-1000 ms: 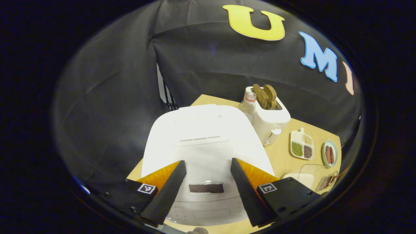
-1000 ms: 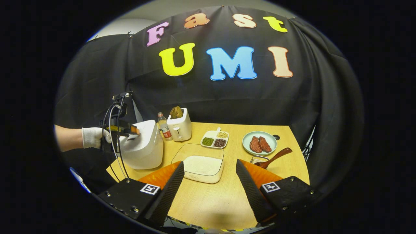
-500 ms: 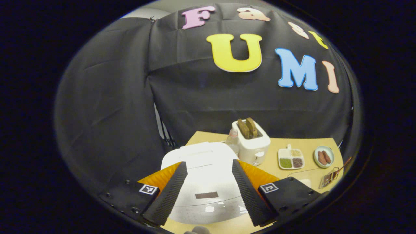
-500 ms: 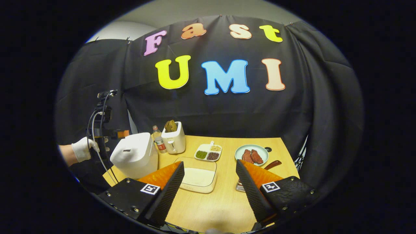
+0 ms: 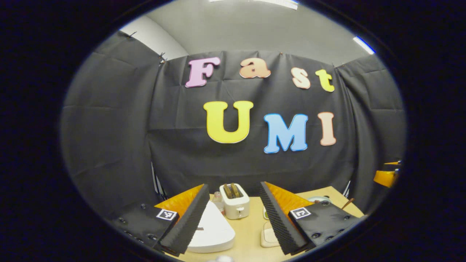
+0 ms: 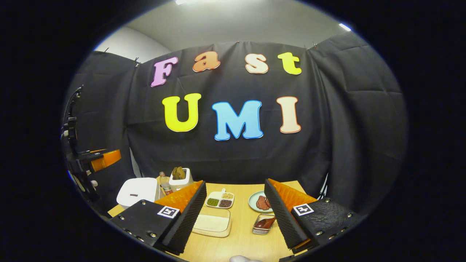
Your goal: Close the left gripper, press the button to open the rice cooker; take a wooden spoon from the chopstick holder with the right hand, scoop a spoonful of rice and pour it into the rice cooker, then put the wooden spoon back into the chopstick holder.
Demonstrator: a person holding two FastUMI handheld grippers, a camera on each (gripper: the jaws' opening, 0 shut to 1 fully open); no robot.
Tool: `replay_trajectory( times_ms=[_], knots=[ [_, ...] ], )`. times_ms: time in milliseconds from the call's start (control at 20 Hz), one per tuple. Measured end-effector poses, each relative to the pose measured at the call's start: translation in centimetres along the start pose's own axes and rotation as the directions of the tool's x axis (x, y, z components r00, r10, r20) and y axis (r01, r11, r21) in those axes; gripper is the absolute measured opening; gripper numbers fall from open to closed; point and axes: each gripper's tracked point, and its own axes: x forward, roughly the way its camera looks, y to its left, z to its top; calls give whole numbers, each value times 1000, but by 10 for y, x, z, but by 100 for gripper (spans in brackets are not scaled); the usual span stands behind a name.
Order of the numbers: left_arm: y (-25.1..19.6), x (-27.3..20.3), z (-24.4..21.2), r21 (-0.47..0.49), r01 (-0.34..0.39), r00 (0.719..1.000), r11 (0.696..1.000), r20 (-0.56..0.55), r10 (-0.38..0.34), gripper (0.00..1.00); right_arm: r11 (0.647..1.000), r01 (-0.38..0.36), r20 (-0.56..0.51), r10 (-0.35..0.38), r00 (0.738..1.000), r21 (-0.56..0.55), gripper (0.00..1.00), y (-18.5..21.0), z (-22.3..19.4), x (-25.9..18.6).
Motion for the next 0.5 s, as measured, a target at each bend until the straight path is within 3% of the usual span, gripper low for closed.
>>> replay_trajectory(
  times_ms=[250, 500],
  knots=[
    [-24, -34, 6, -18, 39, 999, 999, 39, -38, 97, 996, 85, 33, -85, 996, 2, 98, -10, 13, -8],
    [-19, -42, -6, -16, 38, 999, 999, 20, -37, 97, 993, 119, 52, -119, 992, 2, 98, -8, 16, -16]
  ],
)
